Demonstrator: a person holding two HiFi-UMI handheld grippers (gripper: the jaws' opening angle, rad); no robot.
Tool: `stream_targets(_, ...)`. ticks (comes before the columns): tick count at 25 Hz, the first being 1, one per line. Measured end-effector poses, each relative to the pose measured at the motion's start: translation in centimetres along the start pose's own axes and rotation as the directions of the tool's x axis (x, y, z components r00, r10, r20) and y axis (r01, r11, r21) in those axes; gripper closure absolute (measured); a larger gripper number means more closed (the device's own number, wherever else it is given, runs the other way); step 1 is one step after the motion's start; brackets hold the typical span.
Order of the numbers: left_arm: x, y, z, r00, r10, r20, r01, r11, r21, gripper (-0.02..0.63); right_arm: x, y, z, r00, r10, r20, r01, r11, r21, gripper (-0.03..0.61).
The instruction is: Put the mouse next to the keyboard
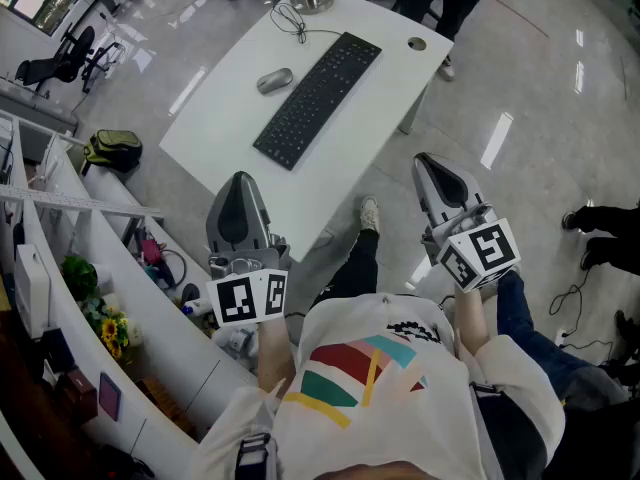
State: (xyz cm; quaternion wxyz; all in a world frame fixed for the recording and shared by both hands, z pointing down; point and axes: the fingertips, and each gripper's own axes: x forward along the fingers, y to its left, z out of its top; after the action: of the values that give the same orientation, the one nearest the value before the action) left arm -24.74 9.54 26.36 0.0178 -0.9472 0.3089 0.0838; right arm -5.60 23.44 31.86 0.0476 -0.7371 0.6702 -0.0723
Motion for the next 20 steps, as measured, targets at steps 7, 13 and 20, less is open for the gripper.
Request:
stream_targets(7,10.4,3.5,-2.6,0.999,0.045,0.010,-0.045,0.999,-0.022,0.569,10.6,-5.8,1.2,0.996,0.045,-0.083,-0.055,0.991,-0.124,0.569)
stream_targets(13,18.2,6.7,-5.9,0.990,0.136,-0.029,-0.137,0.989,-0.053,0.569,20.5,-11.2,3.1,0.989,0.102,-0.109,-0.106,0.994,-0.034,0.568)
stream_targets(20,23.8,5.8,-7.8,0.982,0.171,-0.083,-0.172,0.985,-0.013,0.569,26.1,-15.5,1.4,0.970,0.174,-0.172,-0.173,0.985,0.020,0.568)
